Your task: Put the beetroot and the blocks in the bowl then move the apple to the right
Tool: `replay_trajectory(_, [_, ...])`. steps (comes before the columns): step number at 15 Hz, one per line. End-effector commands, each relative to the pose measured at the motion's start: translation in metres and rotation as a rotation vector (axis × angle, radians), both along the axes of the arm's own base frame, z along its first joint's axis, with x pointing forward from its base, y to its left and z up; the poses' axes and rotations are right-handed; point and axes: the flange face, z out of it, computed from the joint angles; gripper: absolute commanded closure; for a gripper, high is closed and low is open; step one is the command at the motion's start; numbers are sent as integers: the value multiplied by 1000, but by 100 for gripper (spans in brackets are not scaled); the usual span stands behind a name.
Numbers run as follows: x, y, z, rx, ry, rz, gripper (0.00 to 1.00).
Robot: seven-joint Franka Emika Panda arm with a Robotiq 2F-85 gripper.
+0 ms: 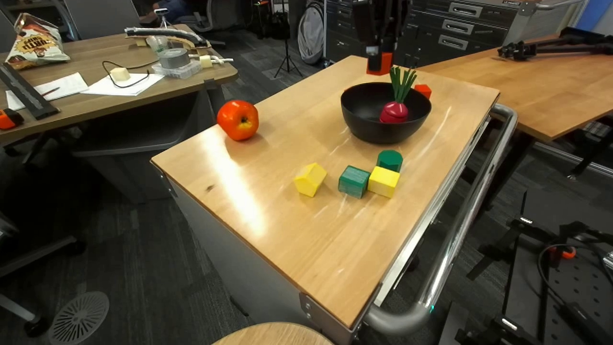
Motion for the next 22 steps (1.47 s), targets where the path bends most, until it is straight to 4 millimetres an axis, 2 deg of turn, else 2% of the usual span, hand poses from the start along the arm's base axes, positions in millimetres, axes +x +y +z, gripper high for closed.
replay_trajectory(1, [-9,-8,-33,42,17,-81,87])
replay_trajectory(4, [-10,-15,-54,59,1,-122,87])
replay_trajectory(6, [-7,-17,-55,76,-46,-142,37])
replay_trajectory(7, [-5,-19,-51,74,-79,-152,35])
replay_trajectory(8, [-4,-22,-44,74,-113,-162,34])
replay_trajectory(9, [-3,-27,-32,73,-160,-179,28])
replay_trajectory(12, [-4,-50,9,36,-300,-237,5])
replay_trajectory(13, [-4,-61,22,7,-342,-259,0])
replay_trajectory(15, [-8,-83,39,-36,-379,-320,0])
replay_trajectory(17, [-12,-105,40,-84,-376,-372,0])
replay_trajectory(19, [-14,-120,24,-102,-339,-404,0])
replay_trajectory(20, [-14,-124,10,-90,-308,-408,0])
replay_trajectory(21, [-14,-124,-4,-37,-262,-412,0])
replay_trajectory(22, [-14,-115,-16,70,-241,-402,0])
